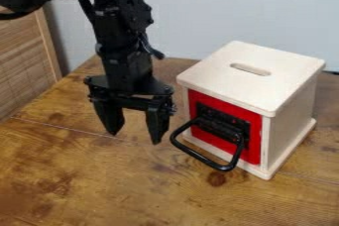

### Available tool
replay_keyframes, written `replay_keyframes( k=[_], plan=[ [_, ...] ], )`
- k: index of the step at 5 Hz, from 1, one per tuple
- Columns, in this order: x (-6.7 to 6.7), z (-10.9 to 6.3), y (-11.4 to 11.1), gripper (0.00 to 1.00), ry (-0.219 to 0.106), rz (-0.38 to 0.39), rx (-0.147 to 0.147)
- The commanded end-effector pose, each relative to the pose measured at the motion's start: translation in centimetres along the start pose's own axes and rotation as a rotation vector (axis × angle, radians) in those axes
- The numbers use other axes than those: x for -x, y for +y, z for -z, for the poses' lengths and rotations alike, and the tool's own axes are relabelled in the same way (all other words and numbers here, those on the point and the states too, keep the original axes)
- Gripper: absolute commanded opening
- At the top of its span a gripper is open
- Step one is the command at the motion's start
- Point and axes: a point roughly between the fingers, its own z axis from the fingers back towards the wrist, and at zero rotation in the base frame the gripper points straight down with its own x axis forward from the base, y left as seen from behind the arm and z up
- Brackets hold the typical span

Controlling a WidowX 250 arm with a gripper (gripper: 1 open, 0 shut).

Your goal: Close the drawer

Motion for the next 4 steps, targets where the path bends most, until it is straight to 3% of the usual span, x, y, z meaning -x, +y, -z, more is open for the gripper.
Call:
replay_keyframes(
  k=[1,2,4],
  plan=[
    [-0.3,-3.6,0.3,1.00,-0.095,-0.008,0.010],
    [-0.3,-3.6,0.2,1.00,-0.086,-0.004,0.012],
    [1.3,-3.4,-0.2,1.00,-0.131,0.028,0.010]
  ],
)
